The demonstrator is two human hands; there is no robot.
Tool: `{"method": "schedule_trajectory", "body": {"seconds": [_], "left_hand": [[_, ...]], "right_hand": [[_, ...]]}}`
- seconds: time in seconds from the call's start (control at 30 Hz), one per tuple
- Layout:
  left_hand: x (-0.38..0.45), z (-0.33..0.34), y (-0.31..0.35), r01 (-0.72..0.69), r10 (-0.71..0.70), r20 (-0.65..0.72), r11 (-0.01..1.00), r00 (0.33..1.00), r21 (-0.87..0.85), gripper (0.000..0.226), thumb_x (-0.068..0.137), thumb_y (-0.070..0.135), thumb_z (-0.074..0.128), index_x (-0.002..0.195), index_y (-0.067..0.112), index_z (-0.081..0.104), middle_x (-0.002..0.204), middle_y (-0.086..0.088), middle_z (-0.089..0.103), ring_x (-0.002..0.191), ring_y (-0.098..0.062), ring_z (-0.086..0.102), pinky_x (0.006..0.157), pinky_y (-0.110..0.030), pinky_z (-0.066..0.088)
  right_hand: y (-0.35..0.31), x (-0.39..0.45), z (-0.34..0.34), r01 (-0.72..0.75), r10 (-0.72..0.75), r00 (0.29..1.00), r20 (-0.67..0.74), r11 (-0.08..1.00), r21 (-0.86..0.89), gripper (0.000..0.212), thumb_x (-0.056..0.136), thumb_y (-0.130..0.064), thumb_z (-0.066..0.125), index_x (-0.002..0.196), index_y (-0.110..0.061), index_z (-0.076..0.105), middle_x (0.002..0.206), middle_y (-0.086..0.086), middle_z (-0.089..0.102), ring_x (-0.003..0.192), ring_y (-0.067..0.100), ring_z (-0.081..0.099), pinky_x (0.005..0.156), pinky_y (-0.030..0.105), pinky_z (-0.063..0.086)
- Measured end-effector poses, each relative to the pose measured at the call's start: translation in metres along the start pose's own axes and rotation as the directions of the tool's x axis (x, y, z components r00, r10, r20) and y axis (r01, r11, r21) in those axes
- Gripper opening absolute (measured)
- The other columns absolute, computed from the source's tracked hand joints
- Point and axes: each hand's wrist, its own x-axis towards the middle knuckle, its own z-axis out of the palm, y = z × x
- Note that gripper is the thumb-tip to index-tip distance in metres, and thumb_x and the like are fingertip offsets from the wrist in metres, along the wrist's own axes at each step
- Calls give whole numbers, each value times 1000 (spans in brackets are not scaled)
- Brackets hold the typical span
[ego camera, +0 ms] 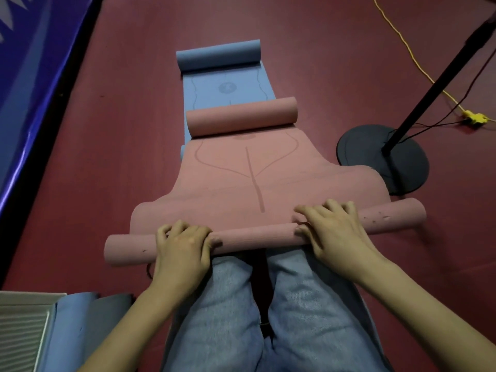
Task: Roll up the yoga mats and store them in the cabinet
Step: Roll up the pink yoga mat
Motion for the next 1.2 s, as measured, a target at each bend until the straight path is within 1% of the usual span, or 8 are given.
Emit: {"method": "schedule_trajectory", "body": {"seconds": [0.27,0.4,0.5,0.6,0.73,0.87,1.0,1.2], "left_hand": [[28,-13,-1,69,-58,249,997,967,-37,44,105,51,30,88,33,67,87,7,67,100,-20,53,81,-36,20],[22,-22,-13,174,-59,430,957,901,-234,49,102,54,38,60,33,53,66,4,49,76,-28,50,70,-40,31],[3,-27,-13,168,-24,508,957,861,-238,41,100,57,42,63,47,55,60,3,47,75,-30,57,65,-40,33],[-11,-24,1,153,-107,342,982,934,-111,38,100,55,45,66,39,49,72,3,54,94,-30,62,73,-38,36],[-8,-19,5,235,-190,208,946,960,-221,25,91,55,60,86,33,51,65,12,56,79,-27,61,72,-39,40],[-10,-15,5,161,-150,75,972,986,-172,26,87,49,71,77,27,63,65,12,51,77,-27,55,69,-37,37],[-17,-13,3,23,-34,-103,994,994,-103,41,86,55,53,71,20,70,92,5,60,86,-24,43,70,-39,34],[-33,-15,9,-44,43,-65,999,997,-28,62,73,76,64,94,19,77,99,7,64,90,-25,47,81,-44,34]], "right_hand": [[7,-3,-2,39,-42,995,90,999,38,40,83,-65,52,93,-27,49,91,-14,60,97,20,52,85,44,35],[11,-16,-8,141,-143,988,62,989,43,36,91,-62,48,92,-26,50,84,-12,55,85,19,50,85,40,34],[9,-38,-3,192,-193,980,49,981,26,37,96,-62,45,95,-26,55,87,-11,54,85,18,49,79,38,34],[7,-52,14,146,-146,989,-25,989,25,39,97,-60,47,101,-24,61,95,-8,56,93,24,54,82,41,38],[3,-49,21,14,-9,992,-130,999,32,46,89,-64,50,106,-25,68,112,2,58,111,33,48,89,46,35],[2,-44,18,24,-28,987,-157,999,-24,47,89,-66,47,102,-28,71,110,-1,60,113,35,49,88,47,31],[4,-41,19,12,-15,990,-140,1000,-22,46,91,-65,44,106,-30,70,110,-5,62,111,34,52,88,47,32],[8,-33,22,-31,33,996,-88,999,20,44,95,-59,40,115,-30,65,109,-10,62,102,26,55,86,45,32]]}}
